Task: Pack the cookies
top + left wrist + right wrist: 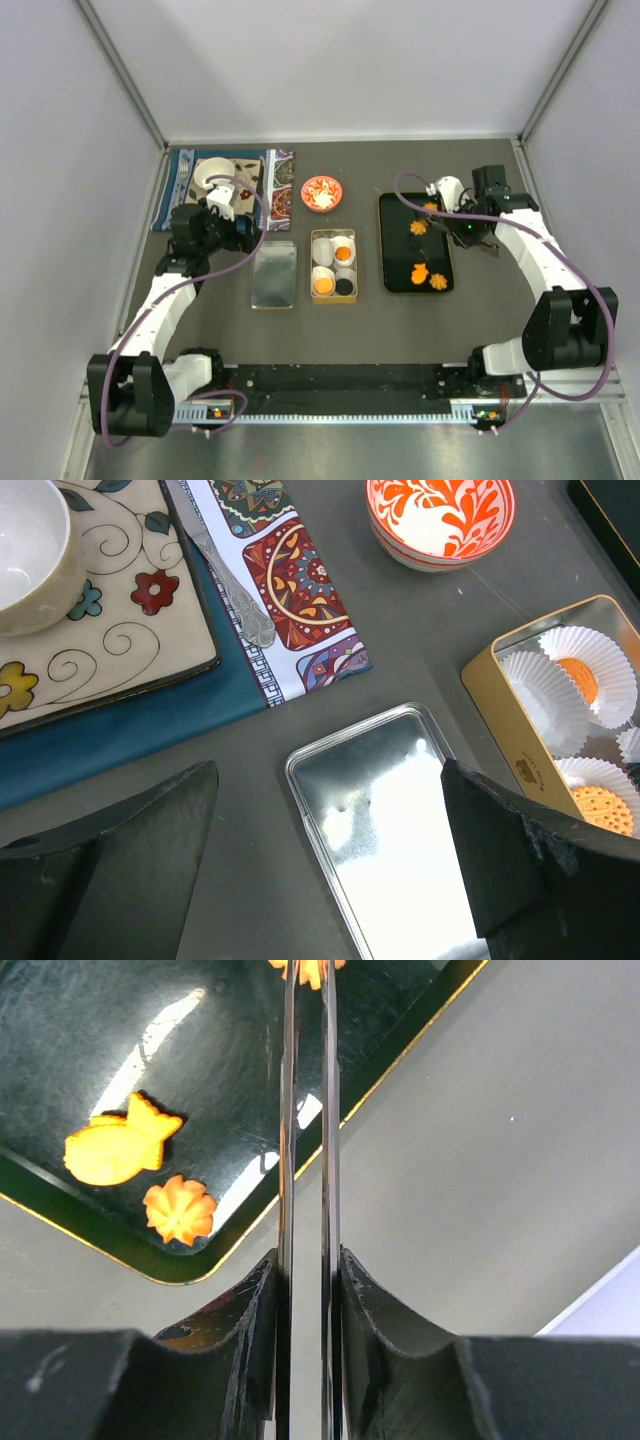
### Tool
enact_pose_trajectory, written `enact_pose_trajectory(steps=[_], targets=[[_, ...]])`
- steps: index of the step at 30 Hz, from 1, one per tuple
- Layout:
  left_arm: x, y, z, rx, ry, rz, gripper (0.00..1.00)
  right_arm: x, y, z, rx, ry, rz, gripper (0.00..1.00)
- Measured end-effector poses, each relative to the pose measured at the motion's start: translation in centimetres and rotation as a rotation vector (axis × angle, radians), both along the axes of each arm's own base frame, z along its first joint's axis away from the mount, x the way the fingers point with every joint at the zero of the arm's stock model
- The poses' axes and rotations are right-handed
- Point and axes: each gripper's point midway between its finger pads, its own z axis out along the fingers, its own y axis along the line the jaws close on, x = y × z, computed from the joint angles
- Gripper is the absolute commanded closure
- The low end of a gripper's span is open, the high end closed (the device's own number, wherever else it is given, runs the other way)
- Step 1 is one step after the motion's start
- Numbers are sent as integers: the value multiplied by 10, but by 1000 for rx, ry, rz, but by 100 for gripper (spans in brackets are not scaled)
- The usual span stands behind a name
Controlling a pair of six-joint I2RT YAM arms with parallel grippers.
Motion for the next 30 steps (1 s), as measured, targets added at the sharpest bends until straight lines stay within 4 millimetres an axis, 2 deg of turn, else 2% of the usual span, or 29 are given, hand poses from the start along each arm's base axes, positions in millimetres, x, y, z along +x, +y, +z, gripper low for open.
enact_pose_trajectory(steps=[5,10,30], targets=[[0,0,0,0,0,0,1,-5,6,7,3,-8,15,62],[0,0,0,0,0,0,1,-6,6,6,2,-2,15,55],[0,0,0,1,0,0,1,1,3,-7,-21,21,7,50]])
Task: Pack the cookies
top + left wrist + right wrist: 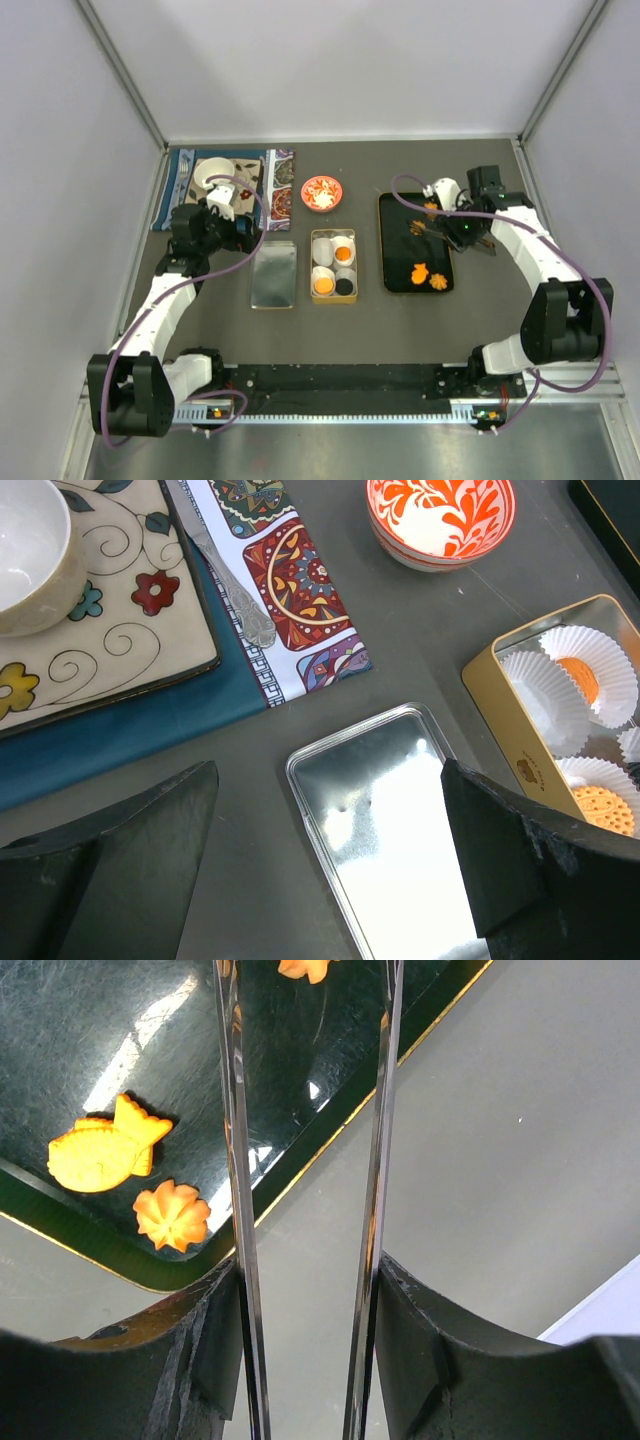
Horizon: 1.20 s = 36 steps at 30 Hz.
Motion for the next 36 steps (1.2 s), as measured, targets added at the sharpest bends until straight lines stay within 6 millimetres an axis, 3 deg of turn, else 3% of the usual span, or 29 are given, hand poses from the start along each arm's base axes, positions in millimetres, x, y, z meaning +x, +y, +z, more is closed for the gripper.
enact_pose_trajectory(steps=[16,27,36], targets=[[0,1,0,10,-5,-4,1,-4,-3,-22,-19,38,2,52],[1,2,0,14,-5,1,1,-4,-6,-27,-32,40,5,61],[1,2,0,14,-5,1,1,-8,-8,-31,-42,52,9,81]])
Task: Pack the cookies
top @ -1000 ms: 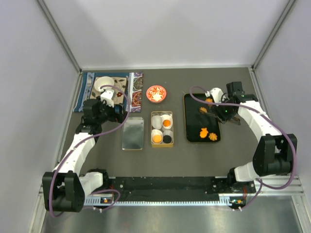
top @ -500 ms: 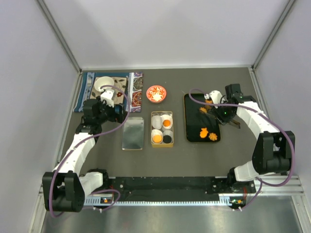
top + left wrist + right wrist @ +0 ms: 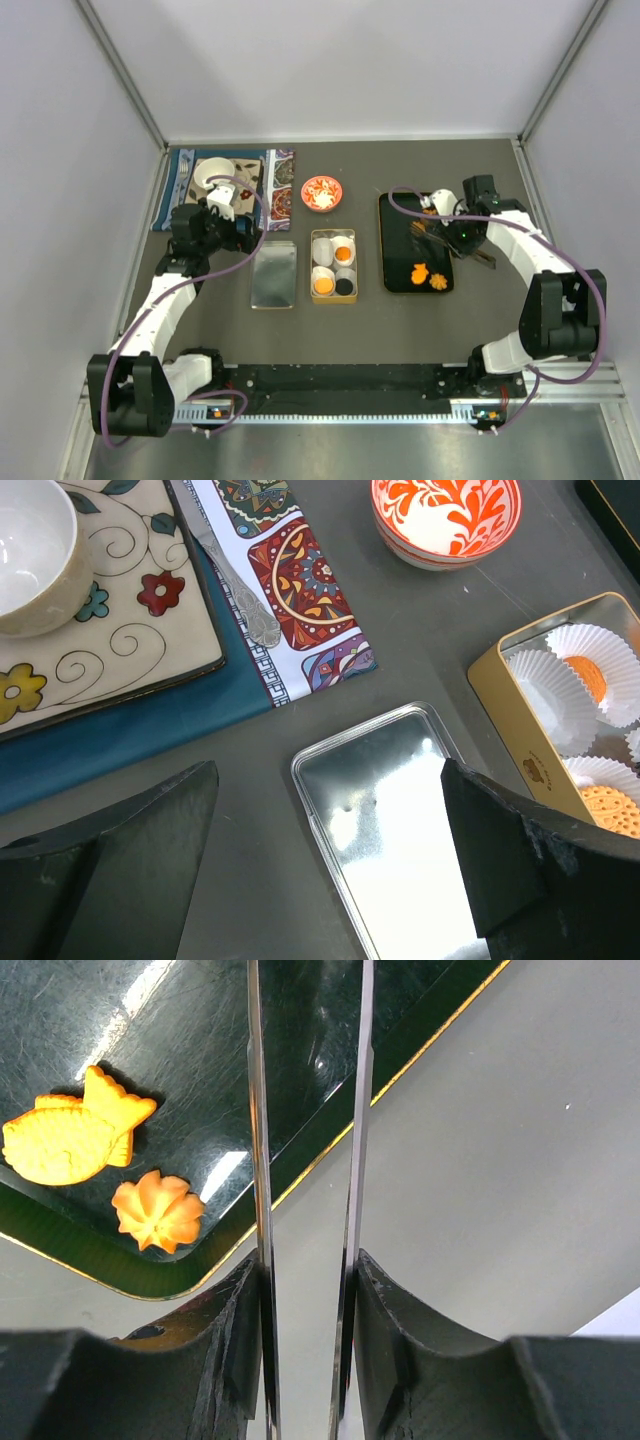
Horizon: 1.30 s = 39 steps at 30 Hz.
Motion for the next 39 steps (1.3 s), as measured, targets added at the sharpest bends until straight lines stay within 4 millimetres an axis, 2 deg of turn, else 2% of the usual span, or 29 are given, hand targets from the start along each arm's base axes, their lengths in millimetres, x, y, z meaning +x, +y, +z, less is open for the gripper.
enact_pose_trajectory(steps=[2,10,15,19,27,39], targets=[[0,0,0,0,0,0,1,0,0,0,1,0,-1,85],[0,0,0,0,0,0,1,-4,2,9,12,-5,0,88],[0,0,0,0,0,1,1,-5,5,24,24,-26,-1,88],[0,0,0,0,0,1,1,-4,17,42,40,-62,21,87],[0,0,0,-1,0,0,1,-9,64,72,83,-116,131,87],[0,0,0,0,0,1,1,-24,158,107,141,-171,362,86]])
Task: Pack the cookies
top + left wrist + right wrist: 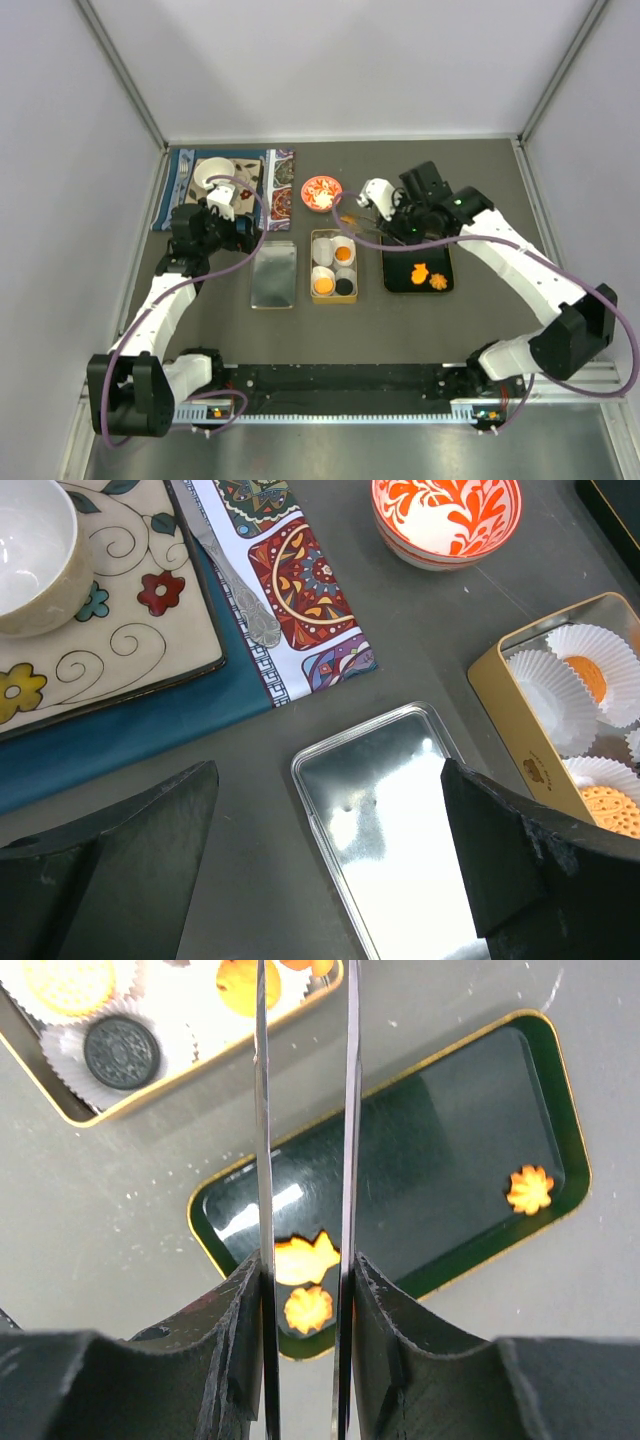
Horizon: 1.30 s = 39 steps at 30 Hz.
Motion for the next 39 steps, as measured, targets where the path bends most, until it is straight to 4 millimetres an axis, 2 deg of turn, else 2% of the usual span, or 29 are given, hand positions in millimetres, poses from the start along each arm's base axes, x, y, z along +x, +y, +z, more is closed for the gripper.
enact_pose_trajectory(steps=[3,7,11,17,23,32,39], targets=[[0,0,0,1,-1,2,1,-1,19,-3,-8,8,39,86],[1,1,0,4,-1,7,1,-4,37,-18,-37,41,85,86],[1,2,0,5,0,10,1,-8,48,-34,-67,77,110,86],[1,2,0,7,-1,11,1,-8,59,-43,-83,77,134,87],[1,3,0,10,-2,13,1,-9,65,-51,-100,83,147,87],[1,3,0,10,-2,12,1,-4,64,-49,-106,58,128,86],[0,3,-1,10,3,12,1,1,53,-30,-101,-6,72,86]])
